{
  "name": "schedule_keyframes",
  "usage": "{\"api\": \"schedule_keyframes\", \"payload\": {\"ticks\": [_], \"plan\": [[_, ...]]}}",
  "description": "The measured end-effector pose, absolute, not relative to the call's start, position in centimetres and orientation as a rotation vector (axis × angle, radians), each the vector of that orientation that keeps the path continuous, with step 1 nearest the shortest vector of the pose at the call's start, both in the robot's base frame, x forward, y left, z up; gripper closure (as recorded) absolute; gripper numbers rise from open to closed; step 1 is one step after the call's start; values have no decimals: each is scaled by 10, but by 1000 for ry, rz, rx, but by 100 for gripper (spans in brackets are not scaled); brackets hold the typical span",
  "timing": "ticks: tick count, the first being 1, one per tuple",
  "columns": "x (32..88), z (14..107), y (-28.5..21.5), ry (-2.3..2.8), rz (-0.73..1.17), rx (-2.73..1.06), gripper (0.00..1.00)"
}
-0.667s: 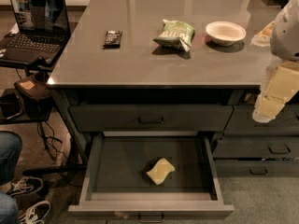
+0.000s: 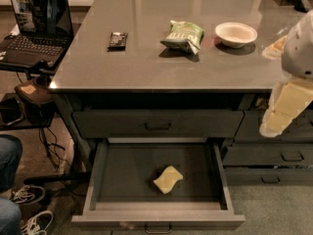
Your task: Pick sponge from middle drawer and place on counter
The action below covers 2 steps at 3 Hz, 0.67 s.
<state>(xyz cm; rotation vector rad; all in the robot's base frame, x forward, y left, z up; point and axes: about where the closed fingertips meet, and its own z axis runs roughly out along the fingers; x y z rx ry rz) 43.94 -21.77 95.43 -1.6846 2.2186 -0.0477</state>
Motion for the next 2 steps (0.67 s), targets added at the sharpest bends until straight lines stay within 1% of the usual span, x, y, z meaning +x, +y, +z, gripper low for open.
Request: {"api": "schedule_keyframes", "payload": {"ticks": [1,2], "plan": [[435,875,-212,2242,168,-1574,0],[427,772,-203,2313,380,-1428,0]]}}
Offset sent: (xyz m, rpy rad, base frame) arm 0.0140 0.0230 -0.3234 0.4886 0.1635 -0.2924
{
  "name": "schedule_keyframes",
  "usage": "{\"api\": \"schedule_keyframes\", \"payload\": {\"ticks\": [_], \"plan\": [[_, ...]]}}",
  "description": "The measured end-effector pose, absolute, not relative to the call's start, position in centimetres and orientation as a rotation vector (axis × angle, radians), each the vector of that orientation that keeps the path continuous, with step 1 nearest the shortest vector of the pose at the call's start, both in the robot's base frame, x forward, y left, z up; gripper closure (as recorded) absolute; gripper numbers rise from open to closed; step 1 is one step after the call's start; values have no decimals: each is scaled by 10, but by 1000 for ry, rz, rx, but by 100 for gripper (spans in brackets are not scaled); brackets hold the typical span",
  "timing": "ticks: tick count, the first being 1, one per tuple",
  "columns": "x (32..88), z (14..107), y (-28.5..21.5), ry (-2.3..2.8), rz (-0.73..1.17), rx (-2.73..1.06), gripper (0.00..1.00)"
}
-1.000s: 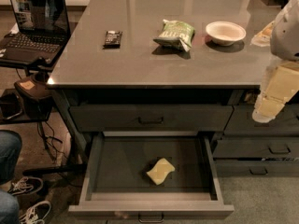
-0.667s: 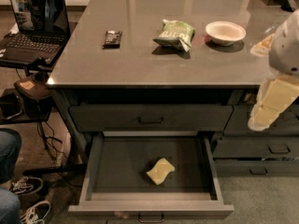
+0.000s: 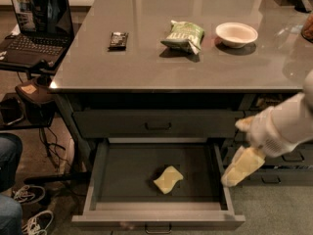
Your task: Pick sponge from middle drawer and place on counter
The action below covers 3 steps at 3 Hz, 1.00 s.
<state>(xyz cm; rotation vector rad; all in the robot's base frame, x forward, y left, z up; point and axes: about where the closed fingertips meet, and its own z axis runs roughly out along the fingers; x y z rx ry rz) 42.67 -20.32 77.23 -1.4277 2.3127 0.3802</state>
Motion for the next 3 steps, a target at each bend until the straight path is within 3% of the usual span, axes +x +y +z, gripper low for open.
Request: {"api": "schedule_keyframes", "payload": {"ticks": [2,3], "plan": [[425,626,-170,2387,527,-1217,0],[438,622,-172,2365,473,-1170,0]]}}
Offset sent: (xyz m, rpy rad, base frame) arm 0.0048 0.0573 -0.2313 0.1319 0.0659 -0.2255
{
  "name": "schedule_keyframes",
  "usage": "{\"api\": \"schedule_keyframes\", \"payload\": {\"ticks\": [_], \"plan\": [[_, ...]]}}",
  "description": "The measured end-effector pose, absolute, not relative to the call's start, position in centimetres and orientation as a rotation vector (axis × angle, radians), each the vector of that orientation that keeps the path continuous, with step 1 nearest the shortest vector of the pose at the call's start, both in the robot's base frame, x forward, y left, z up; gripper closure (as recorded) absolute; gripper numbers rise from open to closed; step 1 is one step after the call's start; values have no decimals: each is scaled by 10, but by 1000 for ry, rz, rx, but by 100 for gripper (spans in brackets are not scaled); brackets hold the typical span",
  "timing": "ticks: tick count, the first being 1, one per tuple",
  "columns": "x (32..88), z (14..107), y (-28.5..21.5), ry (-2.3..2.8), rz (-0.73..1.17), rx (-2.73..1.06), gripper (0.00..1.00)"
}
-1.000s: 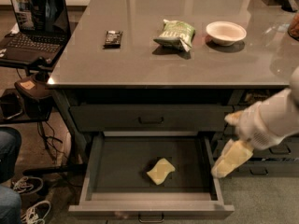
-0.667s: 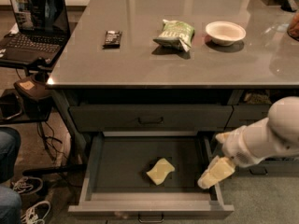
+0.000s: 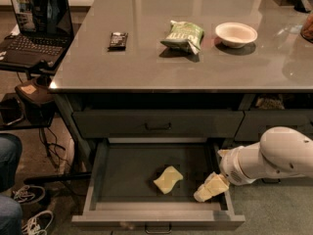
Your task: Pick sponge from middle drawer and place on counter
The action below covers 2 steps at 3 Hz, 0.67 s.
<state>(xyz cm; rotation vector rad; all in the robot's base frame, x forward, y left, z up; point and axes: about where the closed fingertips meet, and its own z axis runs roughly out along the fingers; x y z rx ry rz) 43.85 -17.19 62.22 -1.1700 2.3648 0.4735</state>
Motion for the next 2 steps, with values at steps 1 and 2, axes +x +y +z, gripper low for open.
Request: {"api": "schedule_keyframes", "payload": {"ticks": [1,2], "plan": [[434,602,-160,2382,511,-1096,0],[455,577,-151,2370,506,-925,0]]}}
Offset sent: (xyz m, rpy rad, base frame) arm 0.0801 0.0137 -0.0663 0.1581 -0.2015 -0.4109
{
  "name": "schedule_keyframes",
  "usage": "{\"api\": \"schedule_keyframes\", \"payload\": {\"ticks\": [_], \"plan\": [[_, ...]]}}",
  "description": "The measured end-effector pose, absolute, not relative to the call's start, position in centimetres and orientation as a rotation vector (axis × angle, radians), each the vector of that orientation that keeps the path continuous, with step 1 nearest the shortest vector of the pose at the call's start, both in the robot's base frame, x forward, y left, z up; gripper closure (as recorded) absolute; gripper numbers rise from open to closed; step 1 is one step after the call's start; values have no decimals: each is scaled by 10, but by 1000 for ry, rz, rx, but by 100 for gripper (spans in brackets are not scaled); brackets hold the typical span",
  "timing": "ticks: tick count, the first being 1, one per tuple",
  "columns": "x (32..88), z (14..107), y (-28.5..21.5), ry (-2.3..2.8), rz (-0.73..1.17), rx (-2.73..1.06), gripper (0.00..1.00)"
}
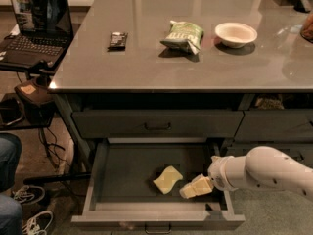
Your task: Pick sponge from middle drawer and place on counter
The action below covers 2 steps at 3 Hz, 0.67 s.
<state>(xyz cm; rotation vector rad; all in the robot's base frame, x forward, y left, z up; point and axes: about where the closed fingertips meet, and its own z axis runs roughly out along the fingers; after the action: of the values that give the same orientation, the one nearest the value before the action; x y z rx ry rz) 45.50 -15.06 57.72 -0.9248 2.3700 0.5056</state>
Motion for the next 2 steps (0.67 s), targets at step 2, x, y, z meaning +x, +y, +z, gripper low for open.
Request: {"api": "schedule_keyframes", "payload": {"ticks": [2], "plan": [[506,573,-158,2296,397,-695,0]]}}
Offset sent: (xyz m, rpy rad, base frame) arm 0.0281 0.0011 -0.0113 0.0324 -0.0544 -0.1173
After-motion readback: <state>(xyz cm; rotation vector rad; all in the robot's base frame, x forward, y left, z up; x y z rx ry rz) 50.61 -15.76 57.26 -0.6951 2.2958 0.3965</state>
